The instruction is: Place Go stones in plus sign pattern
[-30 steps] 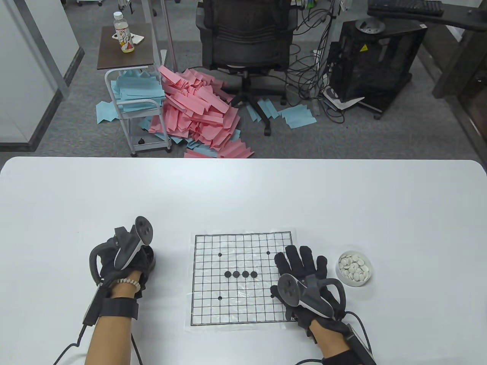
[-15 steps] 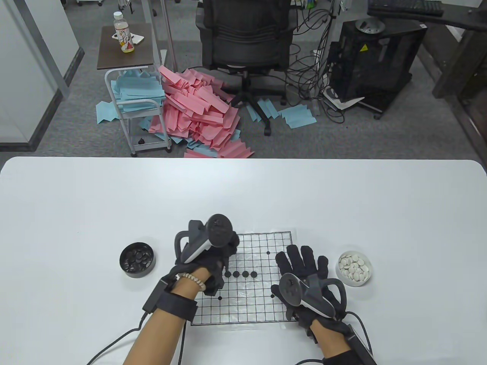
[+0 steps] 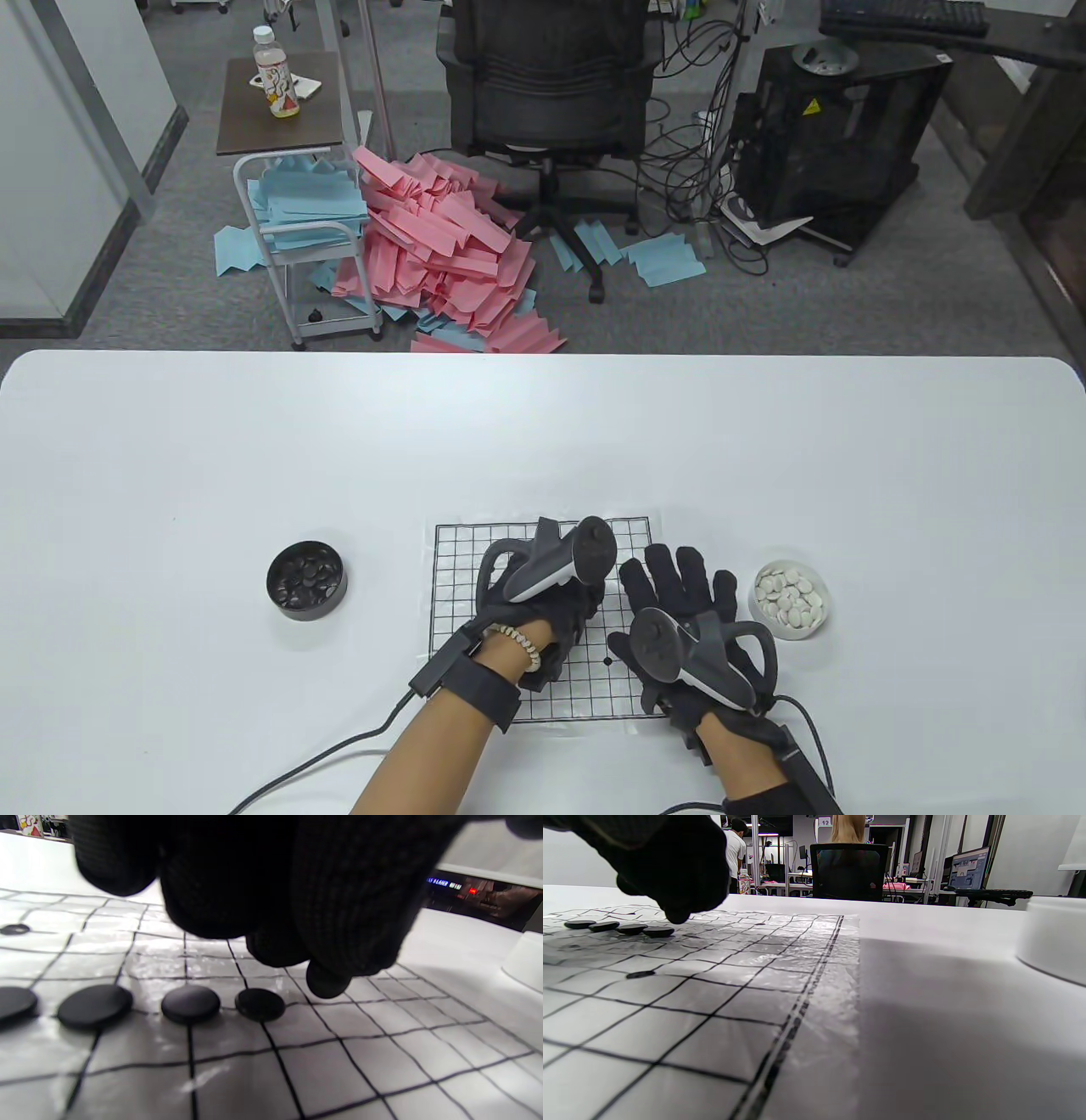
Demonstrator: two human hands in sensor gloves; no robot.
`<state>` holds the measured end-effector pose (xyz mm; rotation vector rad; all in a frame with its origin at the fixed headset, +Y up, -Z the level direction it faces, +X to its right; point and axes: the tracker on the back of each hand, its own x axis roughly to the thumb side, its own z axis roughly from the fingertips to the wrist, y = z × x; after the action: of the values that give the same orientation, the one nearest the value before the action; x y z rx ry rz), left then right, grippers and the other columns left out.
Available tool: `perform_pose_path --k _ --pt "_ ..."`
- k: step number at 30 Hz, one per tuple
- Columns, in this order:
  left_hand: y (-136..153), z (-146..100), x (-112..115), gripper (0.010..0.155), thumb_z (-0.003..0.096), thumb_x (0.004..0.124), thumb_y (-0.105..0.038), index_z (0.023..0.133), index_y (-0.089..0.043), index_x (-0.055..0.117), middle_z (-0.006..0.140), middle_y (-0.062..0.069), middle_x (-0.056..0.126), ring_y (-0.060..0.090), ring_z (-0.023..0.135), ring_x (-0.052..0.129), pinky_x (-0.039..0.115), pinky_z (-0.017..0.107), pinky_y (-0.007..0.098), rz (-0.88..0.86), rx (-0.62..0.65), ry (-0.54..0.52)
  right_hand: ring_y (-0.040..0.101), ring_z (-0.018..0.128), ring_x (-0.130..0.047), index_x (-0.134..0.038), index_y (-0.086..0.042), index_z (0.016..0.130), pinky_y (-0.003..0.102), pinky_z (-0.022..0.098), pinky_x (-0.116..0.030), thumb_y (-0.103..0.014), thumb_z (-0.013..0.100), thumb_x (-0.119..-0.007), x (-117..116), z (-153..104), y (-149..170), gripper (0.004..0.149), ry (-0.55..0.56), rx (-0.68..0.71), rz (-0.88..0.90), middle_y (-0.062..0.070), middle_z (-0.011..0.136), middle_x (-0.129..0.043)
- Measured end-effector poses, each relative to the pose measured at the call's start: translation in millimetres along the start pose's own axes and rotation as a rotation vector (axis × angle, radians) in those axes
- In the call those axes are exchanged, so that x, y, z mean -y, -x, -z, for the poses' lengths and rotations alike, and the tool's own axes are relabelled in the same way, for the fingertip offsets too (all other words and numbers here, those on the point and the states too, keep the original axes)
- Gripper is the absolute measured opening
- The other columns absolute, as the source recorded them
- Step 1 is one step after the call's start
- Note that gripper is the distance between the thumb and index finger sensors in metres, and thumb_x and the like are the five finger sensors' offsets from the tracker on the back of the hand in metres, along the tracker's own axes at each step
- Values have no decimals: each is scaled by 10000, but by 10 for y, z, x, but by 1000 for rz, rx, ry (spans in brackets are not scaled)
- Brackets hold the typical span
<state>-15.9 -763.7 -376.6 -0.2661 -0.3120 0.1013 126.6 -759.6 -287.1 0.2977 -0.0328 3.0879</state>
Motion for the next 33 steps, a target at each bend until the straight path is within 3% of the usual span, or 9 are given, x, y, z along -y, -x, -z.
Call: perform_pose_path --k 9,12,17,20,25,30,33 --pt "-47 43 79 368 291 992 -351 658 -350 1012 671 -62 1064 214 471 1017 790 519 534 45 2 -30 436 1131 -270 -359 -340 1114 732 750 -304 -605 424 -741 -2 2 6 832 0 -1 6 47 1206 -262" --pt "-35 28 93 409 296 986 -364 705 -358 987 728 -50 1047 220 513 1015 781 529 534 46 11 -44 435 1131 -270 -358 -340 1114 731 751 -304 -605 425 -740 1 2 5 831 -2 -2 5 46 1206 -263" --pt "161 -160 -84 475 309 964 -354 782 -325 942 794 -14 1018 243 560 1009 770 531 540 -32 20 -127 431 1133 -273 -363 -341 1112 732 751 -304 -605 426 -740 -12 5 9 826 -7 -3 8 46 1206 -265" --pt "376 -456 -253 544 313 955 -389 846 -299 890 846 6 992 256 600 1003 762 543 541 0 37 -220 433 1132 -275 -362 -341 1113 732 751 -304 -605 426 -740 -20 9 7 827 -13 -5 5 43 1205 -268" --pt "909 -1177 -473 588 340 917 -449 897 -274 847 919 49 945 283 677 986 741 574 561 137 30 -389 430 1137 -271 -359 -349 1113 732 755 -298 -607 425 -738 -34 26 -16 827 -22 -7 -19 36 1209 -261" --pt "1381 -1827 -421 622 368 884 -472 947 -263 796 996 77 875 325 773 940 697 616 593 216 -36 -489 424 1139 -272 -359 -350 1113 731 756 -298 -607 425 -738 -43 31 -45 826 -32 -2 -26 33 1209 -262" --pt "1551 -2050 -281 639 379 860 -491 970 -266 771 1029 80 847 338 820 922 682 635 608 285 -69 -488 429 1137 -276 -361 -348 1113 730 756 -303 -606 425 -739 -47 29 -51 826 -32 1 -30 36 1208 -263"
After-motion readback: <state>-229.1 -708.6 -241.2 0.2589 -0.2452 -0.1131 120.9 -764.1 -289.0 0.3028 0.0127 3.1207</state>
